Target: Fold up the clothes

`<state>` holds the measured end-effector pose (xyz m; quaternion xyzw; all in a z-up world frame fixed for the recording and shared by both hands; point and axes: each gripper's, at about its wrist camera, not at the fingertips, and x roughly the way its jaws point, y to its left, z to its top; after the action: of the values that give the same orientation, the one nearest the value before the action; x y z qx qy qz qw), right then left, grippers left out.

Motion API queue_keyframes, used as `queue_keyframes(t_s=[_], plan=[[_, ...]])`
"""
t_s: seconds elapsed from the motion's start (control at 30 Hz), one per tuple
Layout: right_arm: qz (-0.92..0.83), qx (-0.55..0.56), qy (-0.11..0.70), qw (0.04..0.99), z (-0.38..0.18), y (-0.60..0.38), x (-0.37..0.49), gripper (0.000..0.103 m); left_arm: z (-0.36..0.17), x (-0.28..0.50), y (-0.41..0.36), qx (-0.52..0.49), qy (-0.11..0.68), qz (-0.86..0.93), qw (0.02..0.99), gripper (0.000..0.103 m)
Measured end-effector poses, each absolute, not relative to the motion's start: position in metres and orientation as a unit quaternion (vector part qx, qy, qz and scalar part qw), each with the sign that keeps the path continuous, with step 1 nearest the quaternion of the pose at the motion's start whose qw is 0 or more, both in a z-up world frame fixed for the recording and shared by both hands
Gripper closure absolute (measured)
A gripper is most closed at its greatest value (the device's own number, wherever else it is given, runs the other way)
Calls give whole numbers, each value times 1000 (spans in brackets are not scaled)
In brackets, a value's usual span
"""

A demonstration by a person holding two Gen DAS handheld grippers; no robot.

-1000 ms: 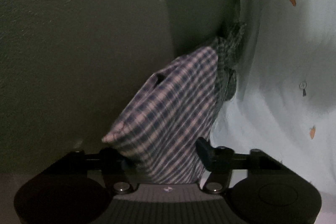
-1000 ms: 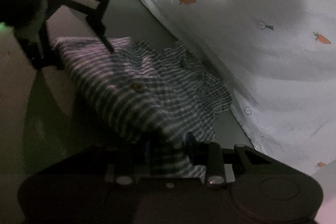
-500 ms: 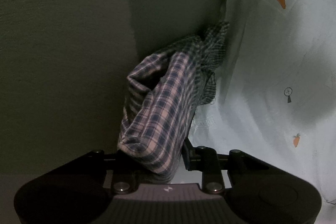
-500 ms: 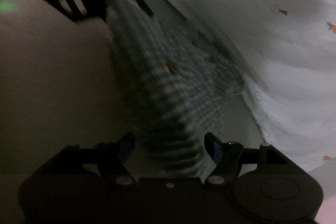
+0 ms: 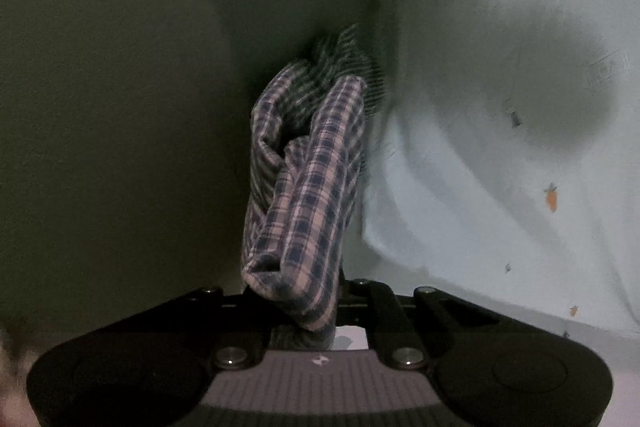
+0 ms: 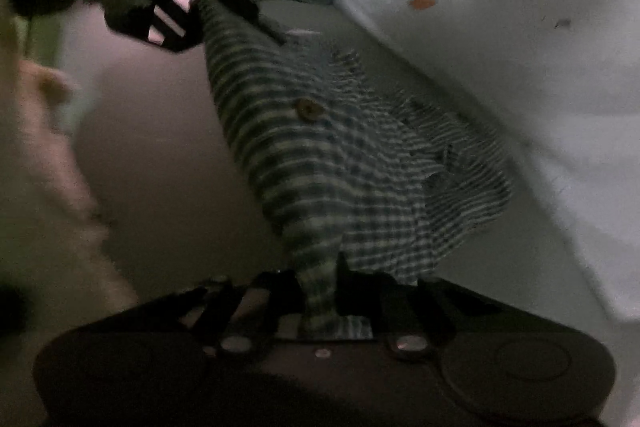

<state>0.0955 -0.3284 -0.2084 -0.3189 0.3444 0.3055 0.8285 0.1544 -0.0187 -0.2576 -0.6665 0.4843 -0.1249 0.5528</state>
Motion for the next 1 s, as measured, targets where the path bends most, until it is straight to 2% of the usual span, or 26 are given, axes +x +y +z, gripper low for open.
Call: queue_keyframes(t_s=[0.2, 0.47, 0.63, 0.7, 0.77, 0.83, 0.87, 0.9, 1.0], plan=[[364, -239, 386, 813, -182, -342, 58, 94, -283, 110, -9, -714, 545, -34, 438, 92], [354, -144, 384, 841, -165, -344, 115, 93, -274, 151, -27, -733, 521, -52, 435, 89], [332, -148, 363, 858, -153, -349, 167, 91, -257, 212, -56, -744, 503, -61, 435, 85], [318, -148, 365, 863, -154, -353, 199, 90, -252, 244, -62, -742, 497, -76, 443, 68], [294, -153, 364, 870, -159, -355, 234, 85, -253, 278, -68, -744, 486, -90, 449, 59], [253, -138, 361, 887, -168, -360, 271, 77, -256, 317, -70, -740, 482, -99, 458, 42], [225, -118, 361, 897, -174, -365, 291, 73, -254, 330, -69, -736, 481, -101, 465, 28], [187, -93, 363, 908, -180, -370, 311, 68, -252, 346, -66, -728, 482, -103, 477, 22], [63, -38, 367, 927, -191, -383, 347, 66, -237, 378, -63, -690, 473, -122, 535, 22]])
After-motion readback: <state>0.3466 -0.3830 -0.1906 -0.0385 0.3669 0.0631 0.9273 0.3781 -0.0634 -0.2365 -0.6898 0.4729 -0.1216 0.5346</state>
